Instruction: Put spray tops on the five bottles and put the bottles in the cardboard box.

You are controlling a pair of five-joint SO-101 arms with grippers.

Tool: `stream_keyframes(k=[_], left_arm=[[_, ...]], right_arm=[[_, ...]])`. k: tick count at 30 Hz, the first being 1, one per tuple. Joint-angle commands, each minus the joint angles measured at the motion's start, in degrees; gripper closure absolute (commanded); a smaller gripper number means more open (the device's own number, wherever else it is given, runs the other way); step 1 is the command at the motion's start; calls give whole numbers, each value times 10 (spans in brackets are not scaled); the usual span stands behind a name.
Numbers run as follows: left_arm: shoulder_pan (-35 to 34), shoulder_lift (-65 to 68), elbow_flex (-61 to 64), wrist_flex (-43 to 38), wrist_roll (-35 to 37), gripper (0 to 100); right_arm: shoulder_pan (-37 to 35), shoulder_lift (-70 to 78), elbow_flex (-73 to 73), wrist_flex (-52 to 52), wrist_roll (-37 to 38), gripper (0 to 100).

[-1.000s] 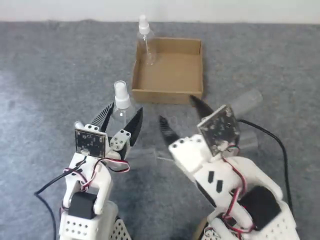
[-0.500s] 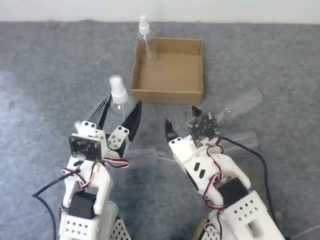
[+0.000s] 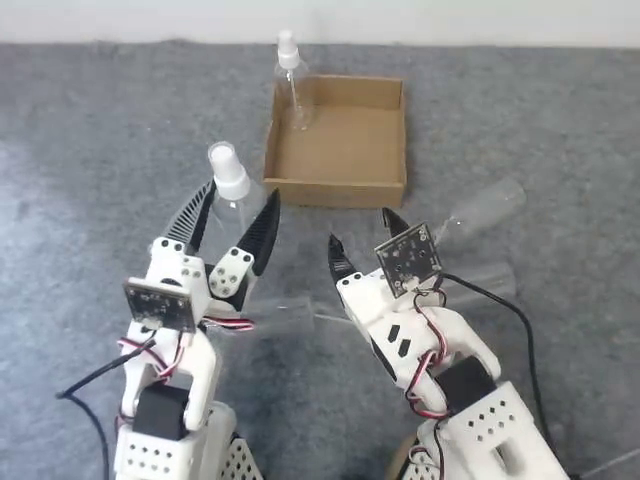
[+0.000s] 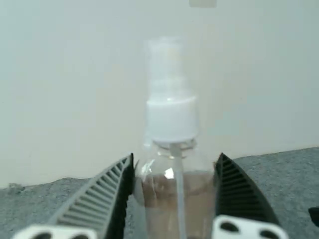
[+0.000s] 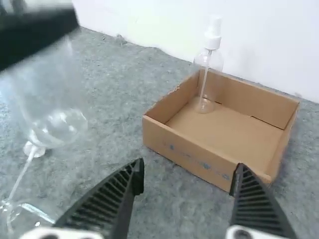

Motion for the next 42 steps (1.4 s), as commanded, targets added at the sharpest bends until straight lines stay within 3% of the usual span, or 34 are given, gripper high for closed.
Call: stream_keyframes(k=[1,6,18,24,42], left_arm=[[14,93,-81,-18,-4,782],[40,251,-172,-40,-4,781],[69,557,-284,-245,-4,782],[78,724,-371,-302,-2,782],[86,1129,-738,-307,-4,779]], right_arm=[[47,-16,-9,-14,-7,745],[95,-16,-16,-21,-8,745],[250,-16,-55,-21,-31,745],[257,-16,-53,-37,-50,745],[258,-16,-52,-39,-49,745]])
